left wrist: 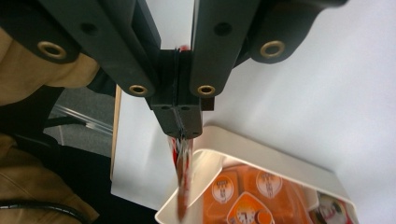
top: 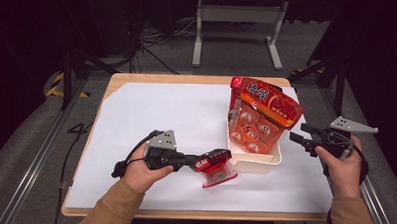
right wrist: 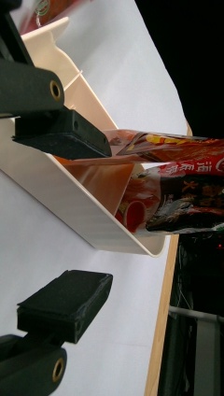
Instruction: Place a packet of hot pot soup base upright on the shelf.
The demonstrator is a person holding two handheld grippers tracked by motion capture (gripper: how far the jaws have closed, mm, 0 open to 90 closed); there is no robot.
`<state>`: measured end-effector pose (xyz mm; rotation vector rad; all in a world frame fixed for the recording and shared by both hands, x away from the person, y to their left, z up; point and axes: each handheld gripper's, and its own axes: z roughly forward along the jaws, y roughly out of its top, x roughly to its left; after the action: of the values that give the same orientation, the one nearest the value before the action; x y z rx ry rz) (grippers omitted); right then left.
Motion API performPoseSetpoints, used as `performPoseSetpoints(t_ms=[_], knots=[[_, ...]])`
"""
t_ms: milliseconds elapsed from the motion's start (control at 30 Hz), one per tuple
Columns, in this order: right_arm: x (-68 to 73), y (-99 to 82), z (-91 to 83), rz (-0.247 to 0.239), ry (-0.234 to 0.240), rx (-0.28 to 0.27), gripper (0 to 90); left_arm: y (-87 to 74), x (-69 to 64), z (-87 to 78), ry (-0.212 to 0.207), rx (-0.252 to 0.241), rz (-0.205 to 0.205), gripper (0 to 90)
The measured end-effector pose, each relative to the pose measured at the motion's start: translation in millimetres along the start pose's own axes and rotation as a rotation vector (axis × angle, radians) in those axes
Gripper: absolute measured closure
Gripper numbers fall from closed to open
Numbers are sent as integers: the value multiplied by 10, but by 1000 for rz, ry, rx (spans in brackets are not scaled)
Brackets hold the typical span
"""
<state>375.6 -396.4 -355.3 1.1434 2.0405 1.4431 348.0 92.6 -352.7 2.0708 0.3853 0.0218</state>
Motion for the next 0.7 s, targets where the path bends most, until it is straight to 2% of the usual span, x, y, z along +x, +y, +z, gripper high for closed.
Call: performPoseSetpoints(t_ms=[167,333,533,700], knots=[[-7,-3,0,-3,0,-1,337,67,-1,-94,31,-4,27,900],[-14,-9,3,1,2,1,337,157,55,-207,48,-16,45,900],[-29,-19,3,10,-1,0,336,285,95,-293,53,-15,81,900],[-51,-32,5,19,9,-5,336,362,148,-325,36,-15,92,900]])
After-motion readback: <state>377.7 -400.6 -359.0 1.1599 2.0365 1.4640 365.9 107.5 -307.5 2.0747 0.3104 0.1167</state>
